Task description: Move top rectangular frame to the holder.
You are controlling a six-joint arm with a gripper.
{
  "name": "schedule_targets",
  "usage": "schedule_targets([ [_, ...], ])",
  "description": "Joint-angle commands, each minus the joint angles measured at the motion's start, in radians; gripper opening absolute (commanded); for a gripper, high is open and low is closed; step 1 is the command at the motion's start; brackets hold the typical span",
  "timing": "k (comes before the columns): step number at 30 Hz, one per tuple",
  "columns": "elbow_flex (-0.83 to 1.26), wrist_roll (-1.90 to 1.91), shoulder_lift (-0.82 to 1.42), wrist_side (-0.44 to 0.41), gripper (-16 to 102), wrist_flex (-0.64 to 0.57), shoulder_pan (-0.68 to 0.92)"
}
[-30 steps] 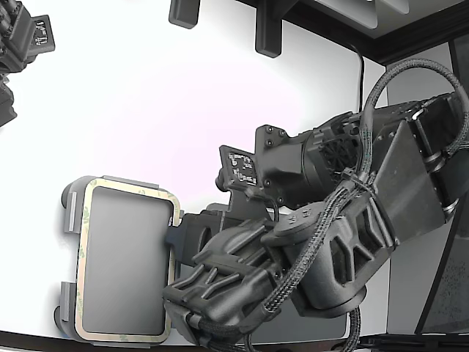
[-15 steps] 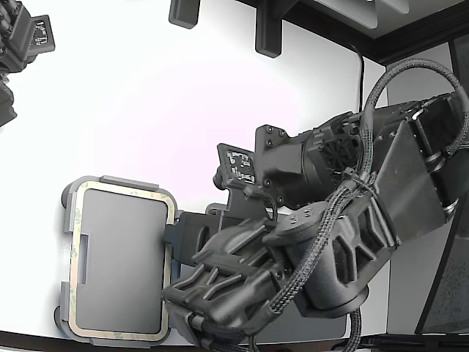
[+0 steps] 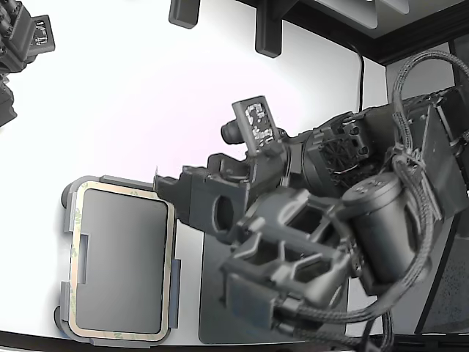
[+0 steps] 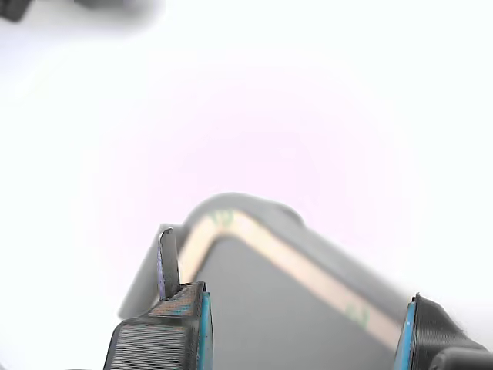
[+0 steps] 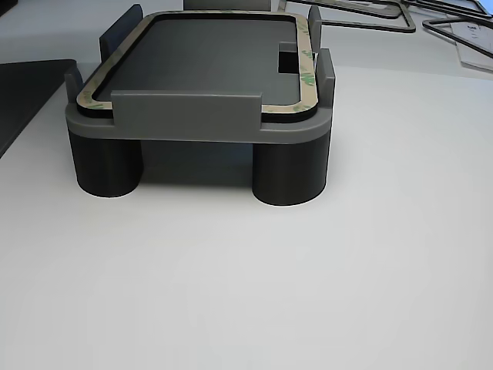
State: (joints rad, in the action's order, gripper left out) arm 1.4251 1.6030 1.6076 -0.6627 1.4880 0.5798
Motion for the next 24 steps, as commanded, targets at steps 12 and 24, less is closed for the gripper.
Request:
schedule_targets([
  [12, 0.696, -1.289, 0.899, 0.265, 100, -0.407, -0.356],
  [24, 1.172, -1.463, 1.338, 0.459, 100, -0.512, -0.511],
])
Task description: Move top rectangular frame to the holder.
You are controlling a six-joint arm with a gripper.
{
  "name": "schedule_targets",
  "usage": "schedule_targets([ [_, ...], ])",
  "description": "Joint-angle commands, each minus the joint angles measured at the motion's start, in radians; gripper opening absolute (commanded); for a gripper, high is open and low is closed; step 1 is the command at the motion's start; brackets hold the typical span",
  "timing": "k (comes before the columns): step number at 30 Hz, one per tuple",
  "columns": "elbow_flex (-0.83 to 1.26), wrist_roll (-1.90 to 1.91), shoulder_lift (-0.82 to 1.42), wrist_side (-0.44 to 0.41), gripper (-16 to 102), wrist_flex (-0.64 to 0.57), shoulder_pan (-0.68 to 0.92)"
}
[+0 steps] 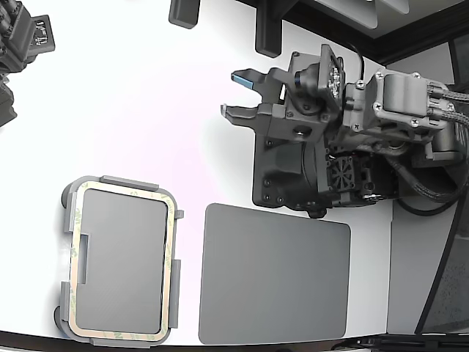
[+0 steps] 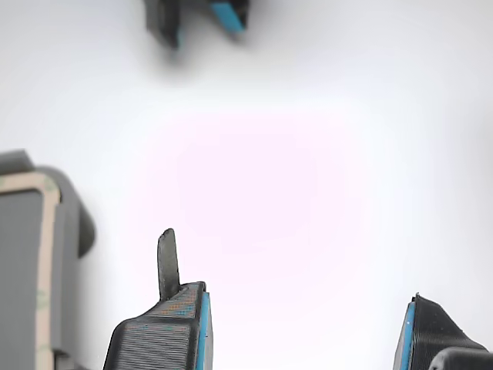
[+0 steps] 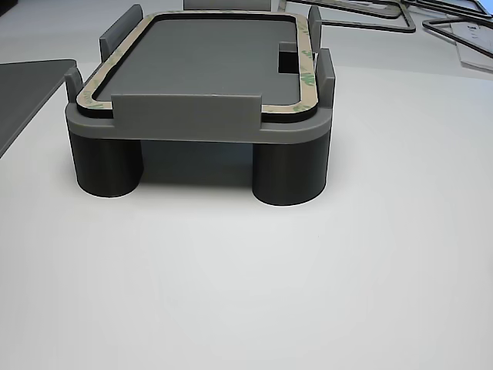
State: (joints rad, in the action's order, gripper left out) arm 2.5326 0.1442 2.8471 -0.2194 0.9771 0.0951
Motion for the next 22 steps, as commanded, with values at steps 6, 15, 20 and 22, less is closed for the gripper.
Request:
schedule_targets([
  [6, 0.104, -0.008, 0.107, 0.057, 100, -0.002, -0.078],
  [15, 0.104, -0.009, 0.107, 0.058, 100, -0.003, -0.078],
  [20, 0.104, -0.009, 0.107, 0.058, 100, -0.003, -0.078],
  [22, 0.104, -0.009, 0.107, 0.058, 100, -0.003, -0.078],
])
